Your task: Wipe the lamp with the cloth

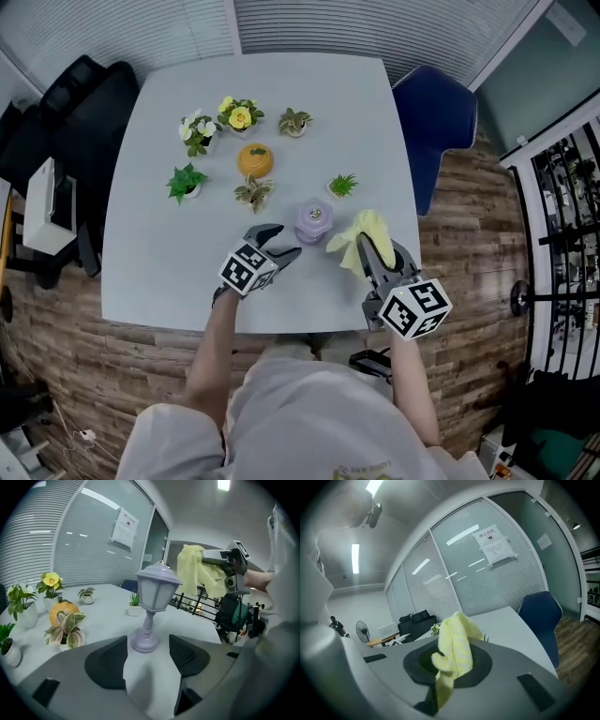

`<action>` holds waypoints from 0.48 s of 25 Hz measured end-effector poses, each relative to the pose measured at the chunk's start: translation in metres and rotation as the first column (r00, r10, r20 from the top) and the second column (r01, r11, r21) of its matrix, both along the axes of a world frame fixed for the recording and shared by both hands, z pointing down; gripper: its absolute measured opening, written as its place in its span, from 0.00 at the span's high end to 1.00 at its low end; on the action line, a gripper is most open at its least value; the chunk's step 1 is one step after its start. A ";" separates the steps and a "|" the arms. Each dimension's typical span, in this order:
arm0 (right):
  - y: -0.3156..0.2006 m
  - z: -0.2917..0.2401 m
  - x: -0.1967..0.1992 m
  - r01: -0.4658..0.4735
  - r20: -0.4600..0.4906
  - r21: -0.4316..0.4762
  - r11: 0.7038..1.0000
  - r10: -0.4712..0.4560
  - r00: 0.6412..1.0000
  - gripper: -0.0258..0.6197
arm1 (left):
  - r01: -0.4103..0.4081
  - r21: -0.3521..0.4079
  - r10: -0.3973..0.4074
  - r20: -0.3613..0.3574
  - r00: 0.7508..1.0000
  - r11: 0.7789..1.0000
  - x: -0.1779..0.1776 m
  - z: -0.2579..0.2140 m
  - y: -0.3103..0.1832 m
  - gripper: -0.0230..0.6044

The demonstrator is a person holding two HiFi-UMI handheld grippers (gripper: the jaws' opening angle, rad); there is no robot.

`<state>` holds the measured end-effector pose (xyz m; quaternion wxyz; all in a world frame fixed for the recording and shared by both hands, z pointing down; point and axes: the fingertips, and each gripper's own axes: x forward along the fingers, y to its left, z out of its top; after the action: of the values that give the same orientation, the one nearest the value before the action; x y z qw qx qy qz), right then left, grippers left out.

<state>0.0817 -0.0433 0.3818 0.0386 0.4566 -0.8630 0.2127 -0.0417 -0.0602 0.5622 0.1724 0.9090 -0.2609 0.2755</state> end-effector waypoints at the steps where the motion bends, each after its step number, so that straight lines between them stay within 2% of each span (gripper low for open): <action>1: -0.002 -0.001 0.000 -0.004 0.010 0.002 1.000 0.004 1.000 0.91 | -0.006 -0.002 0.006 0.002 1.000 1.000 0.000 0.002 -0.001 0.54; 4: -0.008 -0.003 0.003 -0.020 0.013 0.003 1.000 0.020 1.000 0.91 | -0.036 -0.009 0.036 0.021 0.999 0.999 0.004 0.010 -0.002 0.54; 8: -0.022 -0.004 0.005 -0.043 -0.036 0.010 0.999 0.043 0.998 0.91 | -0.079 -0.011 0.079 0.043 0.996 0.997 0.008 0.018 -0.007 0.54; 12: -0.030 -0.004 -0.008 0.014 -0.050 0.020 1.000 -0.012 0.999 0.91 | -0.109 -0.002 0.109 0.077 0.991 0.994 0.008 0.024 -0.014 0.53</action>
<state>0.0735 -0.0737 0.3779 0.0570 0.4566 -0.8668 0.1920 -0.0334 -0.0741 0.5859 0.1460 0.9108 -0.2177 0.3191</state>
